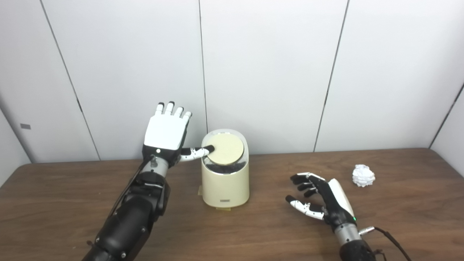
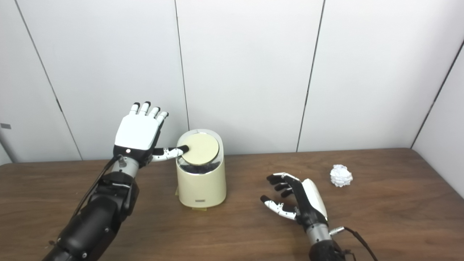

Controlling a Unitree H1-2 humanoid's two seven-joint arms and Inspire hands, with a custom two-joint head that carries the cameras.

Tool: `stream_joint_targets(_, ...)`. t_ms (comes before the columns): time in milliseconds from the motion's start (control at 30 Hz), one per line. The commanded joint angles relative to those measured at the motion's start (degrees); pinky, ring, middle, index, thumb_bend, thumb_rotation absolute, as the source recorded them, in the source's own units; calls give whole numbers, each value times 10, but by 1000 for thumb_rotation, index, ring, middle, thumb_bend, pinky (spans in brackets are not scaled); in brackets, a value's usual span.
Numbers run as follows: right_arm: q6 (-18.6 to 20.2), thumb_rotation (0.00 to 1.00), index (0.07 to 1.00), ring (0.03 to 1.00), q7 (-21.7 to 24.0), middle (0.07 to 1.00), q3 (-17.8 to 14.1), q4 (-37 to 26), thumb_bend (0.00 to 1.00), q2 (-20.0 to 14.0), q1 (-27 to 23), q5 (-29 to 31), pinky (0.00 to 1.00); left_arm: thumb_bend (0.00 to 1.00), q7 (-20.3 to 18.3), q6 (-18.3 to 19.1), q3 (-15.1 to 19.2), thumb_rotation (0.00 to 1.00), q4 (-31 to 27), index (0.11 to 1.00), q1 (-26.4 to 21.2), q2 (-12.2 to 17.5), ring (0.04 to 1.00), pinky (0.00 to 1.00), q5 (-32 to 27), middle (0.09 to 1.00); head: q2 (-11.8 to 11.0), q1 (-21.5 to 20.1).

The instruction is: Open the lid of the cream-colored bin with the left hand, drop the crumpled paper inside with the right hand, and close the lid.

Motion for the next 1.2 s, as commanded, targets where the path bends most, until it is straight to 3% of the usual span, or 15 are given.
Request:
stream_joint_targets(0,-5,298,665,654,1,688,0,-2,315,-3,-20,-1,554,842,18,9,19,1000,-22,915,-42,-2,989,1000,-10,932,0,0)
stream_joint_targets(200,-11,276,661,634,-2,672,1,3,313,-3,-22,-2,533,844,0,28,45,1000,-30,910,-54,-8,990,1000,-31,936,-2,1)
stream_joint_targets(667,-10,305,668,664,0,694,-1,5,319,-3,-22,2,568,799,20,34,91,1000,-44,902,-76,1,987,1000,-81,916,-3,0)
stream_joint_targets(800,-15,262,664,650,0,681,0,7,312,-5,-21,2,558,794,25,30,101,1000,-48,909,-73,4,983,1000,-97,920,-3,-1)
stream_joint_targets(933,-6,314,670,664,-2,692,-1,-8,315,-7,-18,-7,572,666,62,-6,114,1000,-80,871,-43,14,951,1000,-125,889,-1,5)
stream_joint_targets(1033,-10,269,658,602,-29,674,-5,-30,379,-8,-23,-33,486,501,93,-58,135,928,-126,778,1,16,836,975,-176,785,1,3)
stream_joint_targets(1100,-7,232,664,565,-33,677,-11,-50,453,-8,-26,-41,442,421,96,-82,146,776,-151,730,30,17,764,850,-204,729,2,3)
stream_joint_targets(1167,0,218,672,568,-27,688,-13,-71,504,-12,-28,-49,443,377,109,-118,155,724,-161,711,60,20,732,731,-232,708,3,3)
